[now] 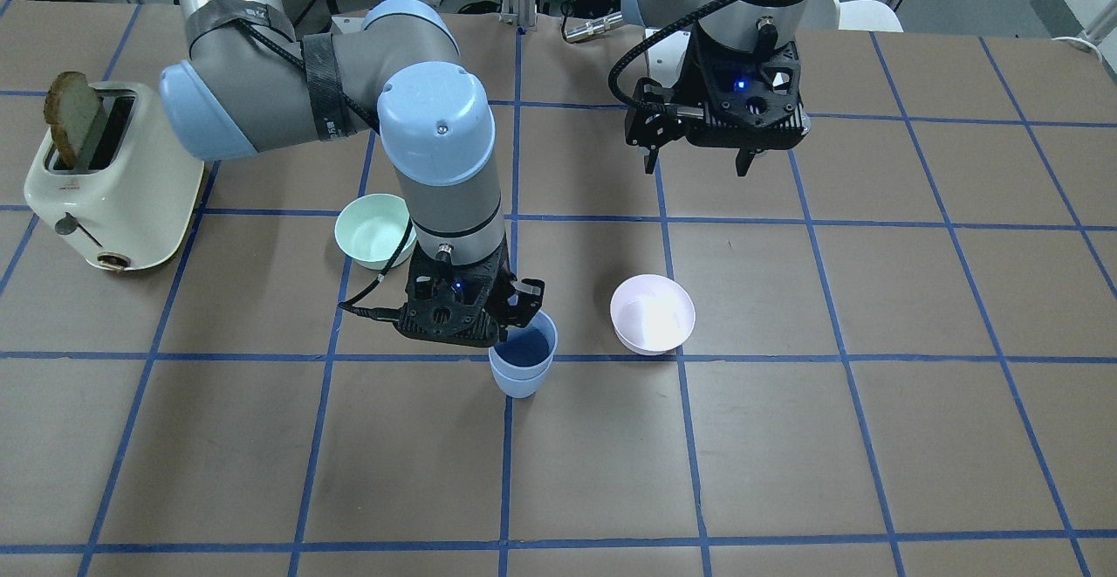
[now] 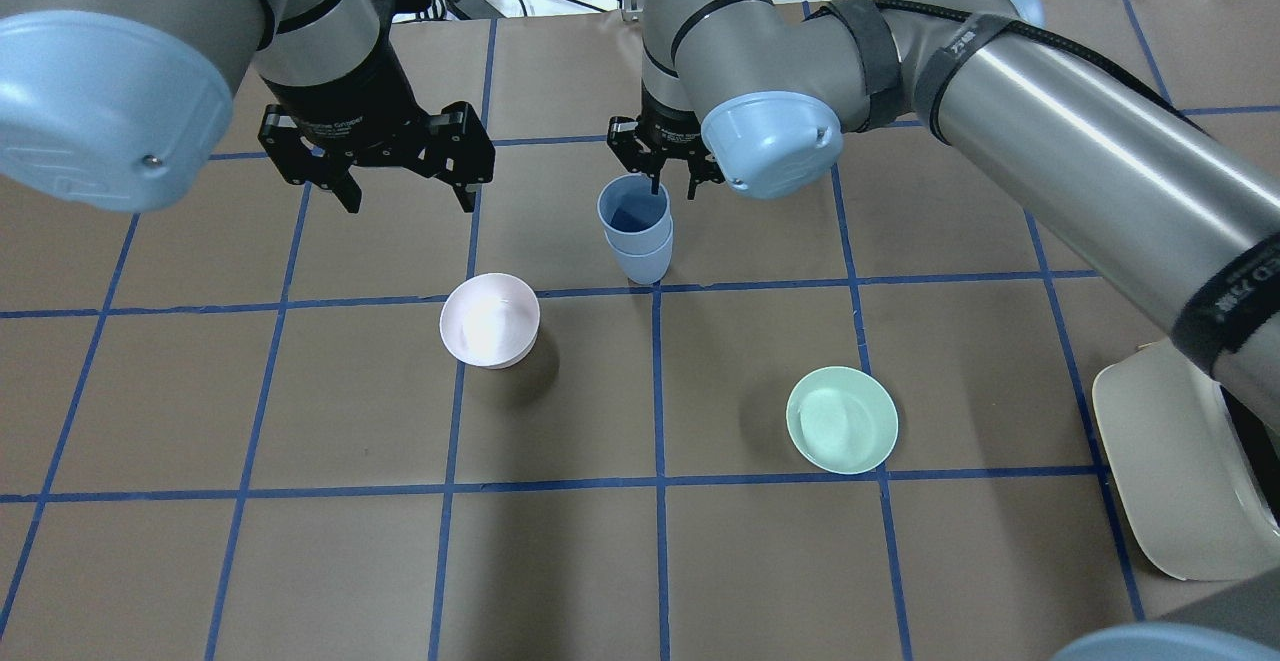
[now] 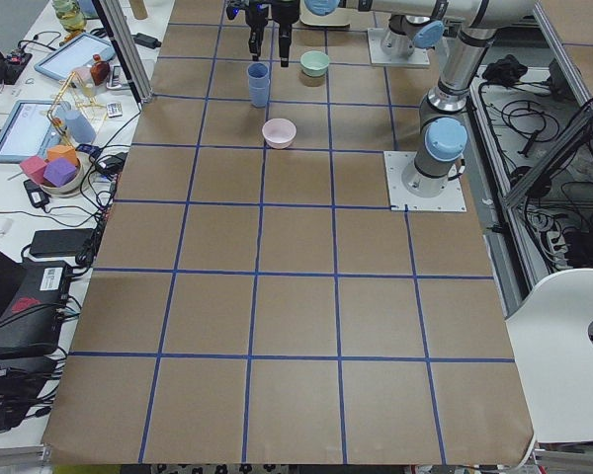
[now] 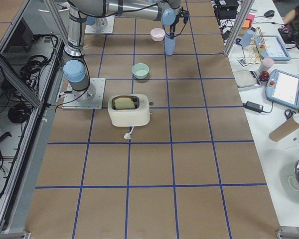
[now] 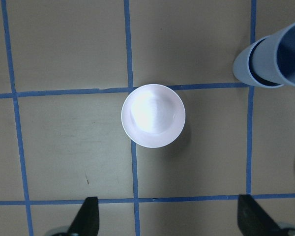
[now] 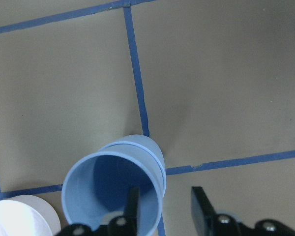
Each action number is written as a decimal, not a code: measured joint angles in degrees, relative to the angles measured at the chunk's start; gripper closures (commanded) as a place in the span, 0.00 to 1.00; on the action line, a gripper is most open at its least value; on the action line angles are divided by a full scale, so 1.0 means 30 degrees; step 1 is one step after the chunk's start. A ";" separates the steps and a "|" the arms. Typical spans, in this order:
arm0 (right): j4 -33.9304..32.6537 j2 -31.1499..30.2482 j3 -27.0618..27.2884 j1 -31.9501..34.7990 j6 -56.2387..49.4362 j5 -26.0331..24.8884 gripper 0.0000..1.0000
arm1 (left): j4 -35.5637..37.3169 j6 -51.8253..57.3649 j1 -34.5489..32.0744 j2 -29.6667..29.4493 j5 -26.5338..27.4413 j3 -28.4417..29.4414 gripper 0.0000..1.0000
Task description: Stack blue cups with both arms
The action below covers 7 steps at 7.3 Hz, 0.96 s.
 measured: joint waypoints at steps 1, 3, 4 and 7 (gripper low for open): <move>0.0178 -0.0006 -0.0459 -0.0198 -0.0083 -0.0009 0.00 | -0.0004 0.0016 0.0000 0.0000 0.0012 -0.0002 0.00; 0.2631 -0.0046 -0.2488 -0.1510 -0.1957 -0.0055 0.00 | -0.0001 0.0006 0.0000 0.0014 0.0022 -0.0002 0.00; 0.4109 -0.0203 -0.3314 -0.2466 -0.3986 -0.0240 0.00 | 0.0005 0.0000 0.0000 0.0015 0.0023 -0.0002 0.00; 0.6971 -0.2944 -0.2918 -0.4250 -0.9909 -0.1170 0.00 | -0.0006 -0.0004 0.0000 0.0029 0.0010 -0.0002 0.00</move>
